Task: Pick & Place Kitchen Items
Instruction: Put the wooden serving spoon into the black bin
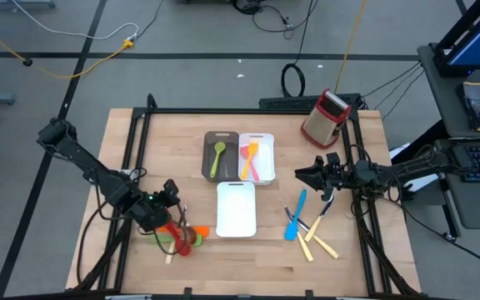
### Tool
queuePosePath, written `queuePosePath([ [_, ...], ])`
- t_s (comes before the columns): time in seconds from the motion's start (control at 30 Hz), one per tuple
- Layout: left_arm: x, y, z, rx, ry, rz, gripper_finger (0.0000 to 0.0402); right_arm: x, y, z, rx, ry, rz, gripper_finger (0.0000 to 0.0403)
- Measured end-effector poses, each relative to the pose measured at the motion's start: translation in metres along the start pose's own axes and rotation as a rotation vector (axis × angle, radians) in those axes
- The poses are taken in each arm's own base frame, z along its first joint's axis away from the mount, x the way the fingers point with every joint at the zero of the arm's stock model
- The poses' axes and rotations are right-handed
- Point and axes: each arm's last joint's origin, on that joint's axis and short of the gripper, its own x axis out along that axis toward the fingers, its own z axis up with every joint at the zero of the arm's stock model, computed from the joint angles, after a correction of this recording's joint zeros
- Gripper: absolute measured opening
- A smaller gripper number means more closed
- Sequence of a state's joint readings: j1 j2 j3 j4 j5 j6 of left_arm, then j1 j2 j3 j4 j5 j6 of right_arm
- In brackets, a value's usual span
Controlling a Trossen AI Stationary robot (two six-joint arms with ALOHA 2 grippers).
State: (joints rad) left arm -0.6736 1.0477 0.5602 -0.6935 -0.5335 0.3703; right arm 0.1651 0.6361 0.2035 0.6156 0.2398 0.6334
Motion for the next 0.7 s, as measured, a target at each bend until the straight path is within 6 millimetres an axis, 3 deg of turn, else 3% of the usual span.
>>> queuePosePath([
  [0.7, 0.011, 0.038, 0.005, -0.962, -0.124, 0.066, 0.0018, 0.0, -0.002, -0.002, -0.059, 0.024, -0.016, 0.0093],
])
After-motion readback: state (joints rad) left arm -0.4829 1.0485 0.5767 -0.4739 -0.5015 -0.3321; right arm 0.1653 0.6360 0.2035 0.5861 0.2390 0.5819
